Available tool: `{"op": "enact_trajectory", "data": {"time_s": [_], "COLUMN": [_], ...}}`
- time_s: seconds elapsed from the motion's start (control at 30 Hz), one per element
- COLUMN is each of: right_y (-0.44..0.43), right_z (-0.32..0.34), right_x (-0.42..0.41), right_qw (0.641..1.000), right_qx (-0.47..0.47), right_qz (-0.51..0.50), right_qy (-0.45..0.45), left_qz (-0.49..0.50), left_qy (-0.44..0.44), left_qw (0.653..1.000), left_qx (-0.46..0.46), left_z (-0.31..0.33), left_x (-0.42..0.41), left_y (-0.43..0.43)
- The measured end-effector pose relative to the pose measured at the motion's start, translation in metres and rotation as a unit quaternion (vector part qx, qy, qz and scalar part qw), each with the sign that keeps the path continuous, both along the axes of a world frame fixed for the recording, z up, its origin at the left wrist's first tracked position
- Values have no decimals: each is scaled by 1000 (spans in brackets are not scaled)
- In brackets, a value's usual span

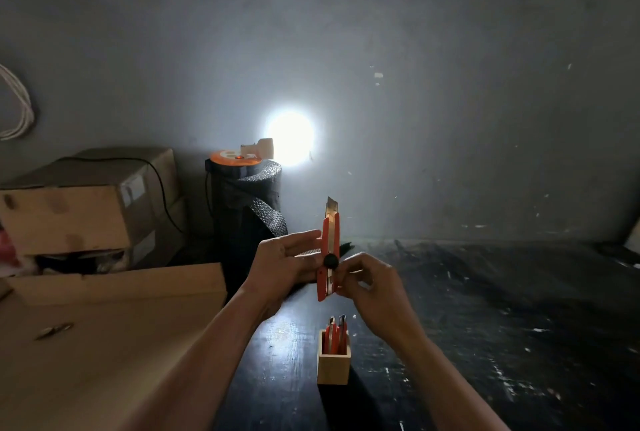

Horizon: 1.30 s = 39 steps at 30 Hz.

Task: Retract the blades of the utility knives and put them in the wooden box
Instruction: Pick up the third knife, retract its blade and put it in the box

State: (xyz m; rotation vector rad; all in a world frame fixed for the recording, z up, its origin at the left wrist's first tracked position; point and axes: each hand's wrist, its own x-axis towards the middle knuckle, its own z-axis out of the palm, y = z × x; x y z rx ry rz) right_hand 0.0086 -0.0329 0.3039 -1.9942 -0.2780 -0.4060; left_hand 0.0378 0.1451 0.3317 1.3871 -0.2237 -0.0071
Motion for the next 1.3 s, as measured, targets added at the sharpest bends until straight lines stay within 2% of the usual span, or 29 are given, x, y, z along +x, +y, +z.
{"op": "enact_trajectory", "data": {"time_s": [0.1,0.2,0.53,0.9,1.07,1.3], "right_y": [-1,-5,-14,-23,-19,-12], "right_z": [11,18,23,16,13,15], "right_x": [3,8,17,13,11,11], "right_qw": [999,999,997,994,997,995], "right_qx": [24,-11,-18,-51,13,-58], "right_qz": [-11,-7,70,92,68,81], "right_qy": [-24,-40,0,40,19,-8], "left_qz": [-5,-10,22,34,39,24], "left_qy": [6,-2,-11,-9,-7,-5], "left_qw": [1000,1000,999,998,998,1000], "left_qx": [-11,-10,40,54,41,13], "left_z": [2,3,8,11,14,17], "left_x": [5,5,9,8,8,3], "left_y": [-4,-7,-11,-17,-17,-15]}}
